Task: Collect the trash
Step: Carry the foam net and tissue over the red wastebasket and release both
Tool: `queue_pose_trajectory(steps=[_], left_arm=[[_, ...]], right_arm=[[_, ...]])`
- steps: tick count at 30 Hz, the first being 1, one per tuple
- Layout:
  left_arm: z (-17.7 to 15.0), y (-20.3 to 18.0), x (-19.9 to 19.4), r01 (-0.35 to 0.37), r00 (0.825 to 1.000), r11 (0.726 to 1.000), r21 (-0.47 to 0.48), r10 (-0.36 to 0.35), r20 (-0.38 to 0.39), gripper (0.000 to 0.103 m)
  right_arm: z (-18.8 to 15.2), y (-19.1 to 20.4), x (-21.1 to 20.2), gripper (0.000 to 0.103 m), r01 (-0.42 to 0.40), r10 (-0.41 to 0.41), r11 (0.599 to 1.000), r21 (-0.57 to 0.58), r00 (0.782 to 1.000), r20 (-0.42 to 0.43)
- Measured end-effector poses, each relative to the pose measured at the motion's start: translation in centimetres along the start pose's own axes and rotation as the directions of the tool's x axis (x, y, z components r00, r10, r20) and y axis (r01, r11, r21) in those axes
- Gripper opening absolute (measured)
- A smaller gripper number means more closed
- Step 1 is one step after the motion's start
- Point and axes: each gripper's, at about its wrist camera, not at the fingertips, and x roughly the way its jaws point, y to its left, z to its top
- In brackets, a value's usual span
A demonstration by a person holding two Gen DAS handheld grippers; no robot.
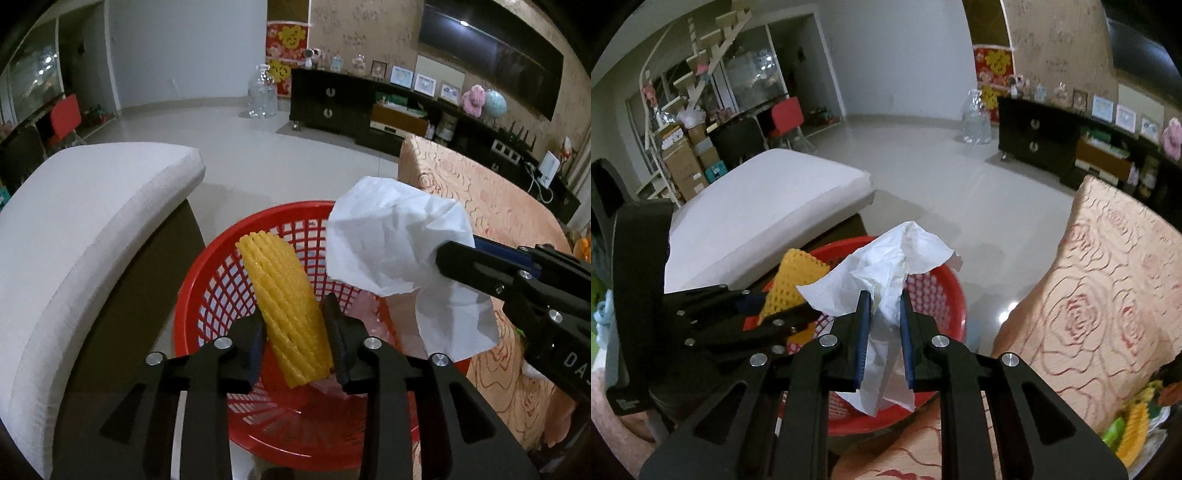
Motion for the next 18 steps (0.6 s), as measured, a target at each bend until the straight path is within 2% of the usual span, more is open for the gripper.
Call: queue_pose_trajectory(steps=[1, 3, 7, 12, 18], left_arm=[[0.0, 0.0, 0.0, -0.001, 1.000, 1.000, -0.001, 0.001, -0.002, 0.045], [-0.1, 0.1, -0.2, -0.005, 1.000, 1.000, -0.009, 0.005, 0.006, 0.057], [-0.1, 0.4, -0.5, 0.000, 1.000, 1.000, -0.019, 0.001, 0.014, 0.066], [-0.1, 0.7, -0.5, -0.012, 1.000, 1.000, -0.022, 0.012, 0.015, 0.070], [0.1, 1.3, -0.9, -0.030, 0.999, 0.998, -0.050, 0.032, 0.027, 0.072]], right_arm=[[0.0, -0.1, 0.1, 0.018, -0.008, 0.008, 1.000, 0.008, 1.000, -0.006], [-0.2, -0.2, 0.1, 0.023, -0.022, 0.022, 0.999, 0.026, 1.000, -0.012], [-0.4, -0.5, -0.1, 0.037, -0.039, 0.039, 0.998, 0.056, 0.999, -0.011], [-0.3, -0.7, -0.7, 0.053, -0.048, 0.048, 0.996, 0.074, 0.999, 0.000], [0.0, 0.0, -1.8, 0.059, -0.085, 0.083, 0.993, 0.080, 0.996, 0.019]])
